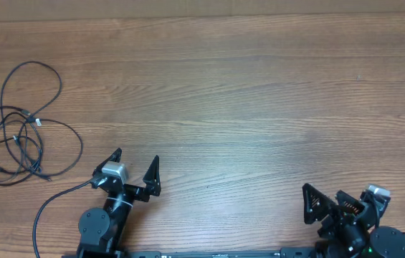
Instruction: Untangle cables
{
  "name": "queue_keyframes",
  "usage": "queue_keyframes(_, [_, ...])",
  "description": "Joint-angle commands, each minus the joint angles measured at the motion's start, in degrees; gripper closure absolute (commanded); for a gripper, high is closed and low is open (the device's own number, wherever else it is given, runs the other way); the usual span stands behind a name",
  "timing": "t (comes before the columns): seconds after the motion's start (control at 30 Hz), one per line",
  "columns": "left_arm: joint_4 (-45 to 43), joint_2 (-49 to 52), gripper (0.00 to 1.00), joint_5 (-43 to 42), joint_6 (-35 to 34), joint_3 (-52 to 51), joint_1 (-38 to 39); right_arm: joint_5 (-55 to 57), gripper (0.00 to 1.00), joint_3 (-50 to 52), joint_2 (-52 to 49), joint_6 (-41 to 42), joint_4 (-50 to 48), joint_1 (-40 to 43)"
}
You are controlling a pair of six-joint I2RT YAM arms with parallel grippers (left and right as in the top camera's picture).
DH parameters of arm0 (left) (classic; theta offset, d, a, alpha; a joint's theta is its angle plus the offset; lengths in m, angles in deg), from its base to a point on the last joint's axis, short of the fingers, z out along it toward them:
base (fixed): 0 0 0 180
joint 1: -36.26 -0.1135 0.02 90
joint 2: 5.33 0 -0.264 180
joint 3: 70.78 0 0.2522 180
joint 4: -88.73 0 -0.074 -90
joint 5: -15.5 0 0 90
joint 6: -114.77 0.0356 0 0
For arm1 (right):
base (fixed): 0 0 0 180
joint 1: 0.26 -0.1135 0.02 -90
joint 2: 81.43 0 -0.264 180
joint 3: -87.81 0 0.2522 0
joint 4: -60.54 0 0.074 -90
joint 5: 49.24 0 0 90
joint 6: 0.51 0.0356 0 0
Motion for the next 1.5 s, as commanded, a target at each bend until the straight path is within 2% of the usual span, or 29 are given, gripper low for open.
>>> queue_keyframes(0.0, [0.20, -0.66, 0.00, 0.76, 1.51, -0.20, -0.24, 0.00, 0.00, 1.77, 0.79, 0.26, -2.56, -0.09])
queue_keyframes(0.1, [0.20, -0.66, 0.00, 0.76, 1.51, -0.20, -0.24, 0.00, 0.00, 3.32, 0.79, 0.24, -9.42, -0.07])
queue_keyframes(0.33, [0.20, -0.66, 0.00, 0.76, 1.51, -0.20, -0.24, 0.00, 0.00, 12.46, 0.79, 0.24, -42.60, -0.07])
queue_keyframes(0.37, [0.20, -0.66, 0.01, 0.76, 1.51, -0.20, -0.24, 0.00, 0.00, 16.04, 0.79, 0.24, -50.07, -0.07])
queue_keyframes(0.5, [0.20, -0.66, 0.00, 0.76, 1.51, -0.20, -0.24, 0.00, 0.00, 22.60, 0.79, 0.26, -60.11, -0.09])
queue_keyframes(0.87, [0.20, -0.66, 0.00, 0.76, 1.51, -0.20, -0.24, 0.07, 0.00, 35.60, 0.79, 0.26, -63.98, -0.15])
queue_keyframes(1.03, [0.20, -0.66, 0.01, 0.76, 1.51, -0.20, -0.24, 0.02, 0.00, 35.45, 0.79, 0.24, -60.50, -0.20])
queue_keyframes(1.47, [0.20, -0.66, 0.00, 0.76, 1.51, -0.20, -0.24, 0.02, 0.00, 35.45, 0.79, 0.24, -60.37, -0.20])
